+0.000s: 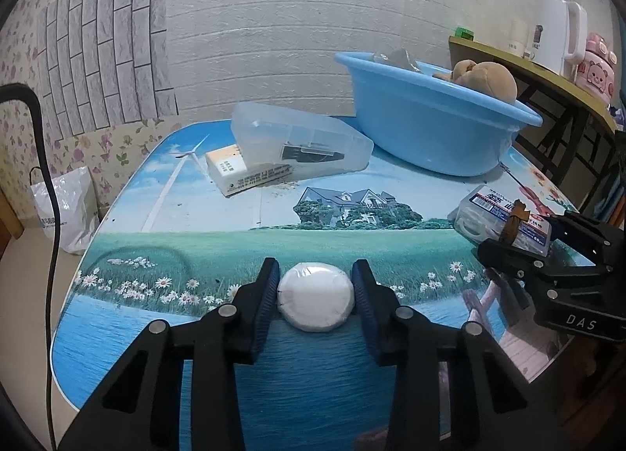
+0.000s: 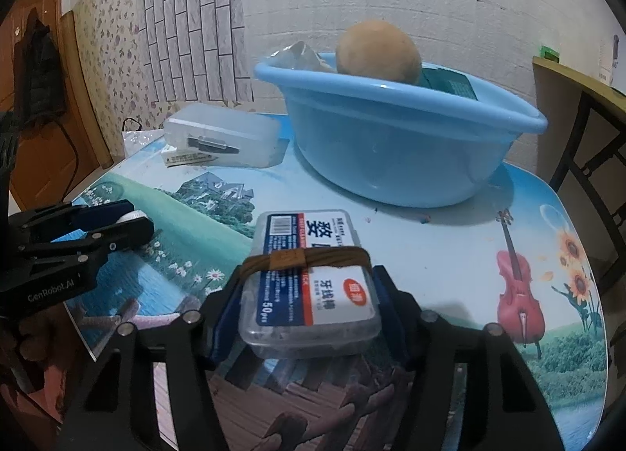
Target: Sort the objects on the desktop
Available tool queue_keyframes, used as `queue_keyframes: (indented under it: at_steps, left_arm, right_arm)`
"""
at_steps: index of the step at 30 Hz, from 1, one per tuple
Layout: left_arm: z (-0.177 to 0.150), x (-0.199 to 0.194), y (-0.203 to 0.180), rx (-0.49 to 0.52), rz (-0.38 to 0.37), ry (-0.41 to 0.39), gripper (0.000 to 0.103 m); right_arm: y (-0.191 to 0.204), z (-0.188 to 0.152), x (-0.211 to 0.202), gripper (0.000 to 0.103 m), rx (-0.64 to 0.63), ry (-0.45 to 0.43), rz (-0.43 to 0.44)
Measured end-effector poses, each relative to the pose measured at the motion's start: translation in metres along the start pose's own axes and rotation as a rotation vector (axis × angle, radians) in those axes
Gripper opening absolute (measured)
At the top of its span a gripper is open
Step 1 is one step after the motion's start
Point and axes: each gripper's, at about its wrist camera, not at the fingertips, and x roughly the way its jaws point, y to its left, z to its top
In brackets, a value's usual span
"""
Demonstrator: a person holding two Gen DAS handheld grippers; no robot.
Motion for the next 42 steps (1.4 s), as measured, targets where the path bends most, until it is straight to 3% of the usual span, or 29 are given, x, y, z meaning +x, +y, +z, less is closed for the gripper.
queue_keyframes:
  at_steps: [23,42]
  left_arm:
    - [-0.001,-0.001,0.0,0.003,0.007,-0.001,0.037]
    - [0.006,-0.014,-0.001,0.01,0.023,-0.046,0.037]
  right_arm:
    - [-0.002,0.0,-0.003,0.056,0.008,-0.016,-0.007]
    - [-0.003,0.008,-0.024,0.056,0.029,-0.06,0.013]
